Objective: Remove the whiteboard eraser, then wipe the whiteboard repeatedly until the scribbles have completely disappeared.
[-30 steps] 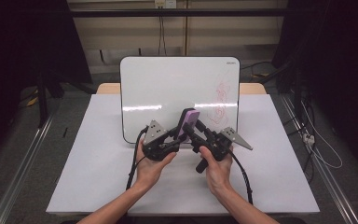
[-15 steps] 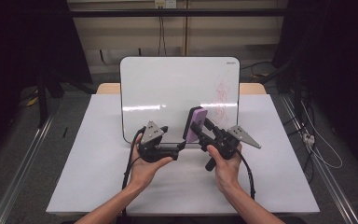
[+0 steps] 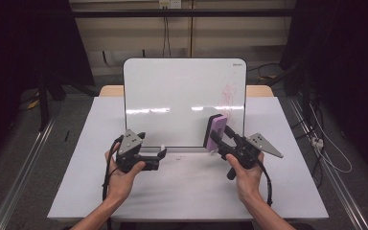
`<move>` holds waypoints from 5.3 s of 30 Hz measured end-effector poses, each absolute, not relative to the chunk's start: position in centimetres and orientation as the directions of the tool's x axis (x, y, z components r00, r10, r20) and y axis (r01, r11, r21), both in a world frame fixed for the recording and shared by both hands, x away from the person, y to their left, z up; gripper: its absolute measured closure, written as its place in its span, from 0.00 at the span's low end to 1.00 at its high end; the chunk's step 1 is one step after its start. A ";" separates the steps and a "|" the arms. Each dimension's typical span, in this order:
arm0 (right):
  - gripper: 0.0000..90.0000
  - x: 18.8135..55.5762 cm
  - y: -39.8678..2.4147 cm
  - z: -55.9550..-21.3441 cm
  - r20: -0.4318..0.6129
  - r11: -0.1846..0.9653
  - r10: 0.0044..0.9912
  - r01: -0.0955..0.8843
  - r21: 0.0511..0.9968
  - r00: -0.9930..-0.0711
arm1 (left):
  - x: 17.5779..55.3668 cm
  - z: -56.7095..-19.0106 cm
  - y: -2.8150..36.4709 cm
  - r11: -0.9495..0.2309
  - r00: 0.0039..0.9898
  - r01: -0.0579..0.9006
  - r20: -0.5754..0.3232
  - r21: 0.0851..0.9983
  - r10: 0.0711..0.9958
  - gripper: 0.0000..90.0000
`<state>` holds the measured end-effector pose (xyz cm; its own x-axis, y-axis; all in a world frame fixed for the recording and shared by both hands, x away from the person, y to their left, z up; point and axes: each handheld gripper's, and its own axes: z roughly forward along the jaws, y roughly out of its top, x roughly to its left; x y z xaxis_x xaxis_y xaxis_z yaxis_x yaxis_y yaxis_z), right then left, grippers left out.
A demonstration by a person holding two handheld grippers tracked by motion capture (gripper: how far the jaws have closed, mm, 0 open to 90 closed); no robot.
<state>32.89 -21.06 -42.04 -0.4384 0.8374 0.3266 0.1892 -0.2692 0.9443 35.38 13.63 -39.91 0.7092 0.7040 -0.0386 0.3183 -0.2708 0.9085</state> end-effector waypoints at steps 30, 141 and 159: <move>0.47 35.0 -25.0 -38.7 -0.077 0.146 0.937 0.179 0.973 -0.340 | 31.5 -44.1 20.2 -0.228 0.619 0.427 -0.098 0.875 0.779 0.10; 0.47 45.8 -21.6 -33.1 -0.495 0.568 0.817 0.268 0.778 -0.295 | 31.8 -43.7 20.7 -0.256 0.629 0.383 -0.048 0.888 0.776 0.09; 0.47 42.2 -19.5 -37.1 -0.583 0.677 0.722 0.203 0.708 -0.373 | 31.8 -43.6 20.5 -0.262 0.634 0.385 -0.047 0.885 0.772 0.09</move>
<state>42.20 -19.50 -37.13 -0.3732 0.7219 -0.5828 0.2031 0.6765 0.7079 31.81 20.49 -43.65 0.6335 0.7723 -0.0468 0.3849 -0.2622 0.8849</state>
